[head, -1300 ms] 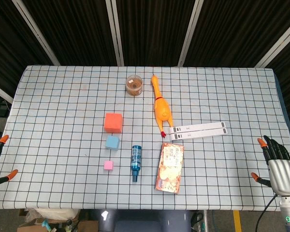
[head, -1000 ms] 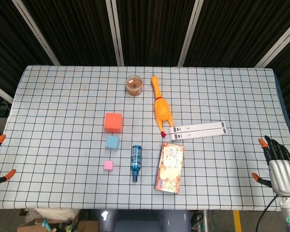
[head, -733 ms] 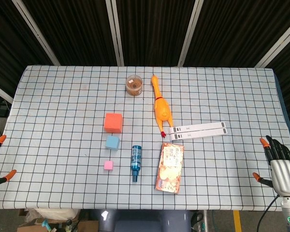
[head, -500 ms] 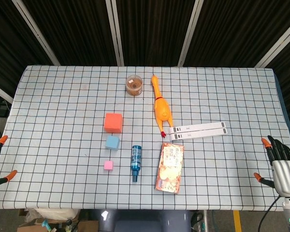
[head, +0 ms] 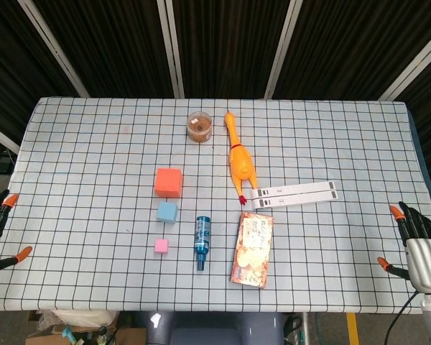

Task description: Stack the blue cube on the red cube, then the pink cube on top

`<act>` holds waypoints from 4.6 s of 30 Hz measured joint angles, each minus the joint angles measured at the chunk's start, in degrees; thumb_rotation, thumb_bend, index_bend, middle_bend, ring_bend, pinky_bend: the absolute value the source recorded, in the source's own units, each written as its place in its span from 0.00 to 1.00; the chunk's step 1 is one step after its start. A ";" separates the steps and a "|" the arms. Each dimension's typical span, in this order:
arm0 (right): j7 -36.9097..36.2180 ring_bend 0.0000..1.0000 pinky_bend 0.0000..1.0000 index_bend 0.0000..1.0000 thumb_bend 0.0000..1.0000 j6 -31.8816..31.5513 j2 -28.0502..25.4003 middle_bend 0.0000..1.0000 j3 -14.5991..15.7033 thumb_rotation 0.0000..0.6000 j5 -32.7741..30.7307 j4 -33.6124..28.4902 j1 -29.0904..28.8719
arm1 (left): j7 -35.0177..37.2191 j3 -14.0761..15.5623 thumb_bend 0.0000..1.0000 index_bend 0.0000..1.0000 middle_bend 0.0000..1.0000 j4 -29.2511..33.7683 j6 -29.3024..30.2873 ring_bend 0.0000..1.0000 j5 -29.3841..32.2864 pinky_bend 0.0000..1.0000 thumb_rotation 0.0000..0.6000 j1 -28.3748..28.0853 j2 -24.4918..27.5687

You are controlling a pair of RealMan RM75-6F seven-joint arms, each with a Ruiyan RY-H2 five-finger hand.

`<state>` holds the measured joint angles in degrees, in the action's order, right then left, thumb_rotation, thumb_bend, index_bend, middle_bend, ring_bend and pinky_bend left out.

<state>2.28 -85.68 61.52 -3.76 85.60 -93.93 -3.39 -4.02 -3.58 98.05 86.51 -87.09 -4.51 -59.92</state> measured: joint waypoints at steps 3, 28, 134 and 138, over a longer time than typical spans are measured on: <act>-0.15 0.07 0.13 0.00 0.04 0.14 -0.08 0.04 0.09 1.00 -0.02 0.08 0.03 | -1.44 -0.88 0.01 0.05 0.06 4.40 -3.13 0.00 1.02 0.01 1.00 -1.98 2.97; -1.30 0.07 0.13 0.00 0.04 2.27 0.13 0.04 0.10 1.00 -1.17 1.01 -0.51 | -34.82 -9.05 0.01 0.33 0.98 18.04 -20.95 0.84 27.83 0.82 1.00 -24.03 0.44; -7.14 0.07 0.13 0.01 0.04 6.78 -0.54 0.04 0.53 1.00 -3.20 2.92 -1.96 | -49.44 -4.03 0.09 0.31 0.96 2.61 -18.20 0.83 60.69 0.83 1.00 -50.47 -29.03; -7.11 0.07 0.13 0.02 0.04 6.45 -0.45 0.04 0.46 1.00 -2.91 2.95 -1.97 | -49.77 -3.21 0.09 0.31 0.96 2.77 -17.91 0.83 61.52 0.83 1.00 -50.08 -28.32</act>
<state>-4.83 -79.22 61.07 -3.30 82.69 -90.97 -5.36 -53.79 -6.79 100.82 68.60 -25.57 -54.59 -88.24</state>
